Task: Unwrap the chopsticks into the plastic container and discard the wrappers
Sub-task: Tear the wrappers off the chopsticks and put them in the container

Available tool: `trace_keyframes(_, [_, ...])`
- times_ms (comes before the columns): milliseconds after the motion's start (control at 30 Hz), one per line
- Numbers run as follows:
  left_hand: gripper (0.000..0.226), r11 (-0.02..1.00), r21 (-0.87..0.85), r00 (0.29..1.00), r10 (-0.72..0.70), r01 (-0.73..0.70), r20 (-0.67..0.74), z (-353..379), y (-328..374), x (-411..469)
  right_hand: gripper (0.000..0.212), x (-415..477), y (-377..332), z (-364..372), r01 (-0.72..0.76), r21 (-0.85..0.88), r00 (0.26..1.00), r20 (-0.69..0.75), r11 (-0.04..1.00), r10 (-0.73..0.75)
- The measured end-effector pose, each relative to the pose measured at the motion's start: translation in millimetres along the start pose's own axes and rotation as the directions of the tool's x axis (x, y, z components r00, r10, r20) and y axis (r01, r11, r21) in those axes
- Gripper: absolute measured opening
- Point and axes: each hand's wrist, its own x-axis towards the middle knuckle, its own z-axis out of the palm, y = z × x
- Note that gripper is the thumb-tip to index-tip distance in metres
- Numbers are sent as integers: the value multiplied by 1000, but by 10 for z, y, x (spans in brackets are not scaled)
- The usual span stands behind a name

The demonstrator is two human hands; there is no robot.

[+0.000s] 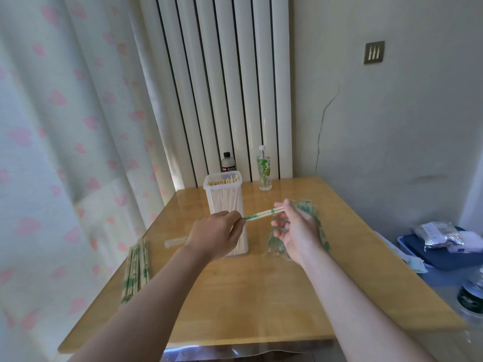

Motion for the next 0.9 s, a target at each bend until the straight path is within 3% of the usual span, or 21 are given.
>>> trace_keyframes(133, [47, 1000, -1, 1000, 2, -2, 12, -4, 1, -19, 20, 15, -7, -41, 1, -44, 1000, -17, 999, -1])
trace_keyframes(300, [48, 999, 23, 999, -25, 24, 23, -70, -171, -106, 25, 145, -124, -257, 14, 47, 986, -168, 999, -6])
trace_keyframes(500, [42, 1000, -12, 998, 4, -3, 57, -49, -43, -96, 21, 58, -77, -201, -79, 193, 996, -30, 978, 87])
trace_keyframes(633, [48, 1000, 25, 999, -18, 17, 32, -96, -81, -78, 16, 47, -111, -154, -33, 212, 993, -101, 977, 55])
trace_keyframes(767, [34, 979, -79, 980, -194, 190, -43, -283, -285, -14, 14, 70, -242, -254, 40, 244, 979, -204, 969, 11])
trace_keyframes(900, [35, 827, -402, 900, -436, 393, -17, -429, -327, 115, 12, 119, -300, -196, 70, 185, 976, -214, 980, -30])
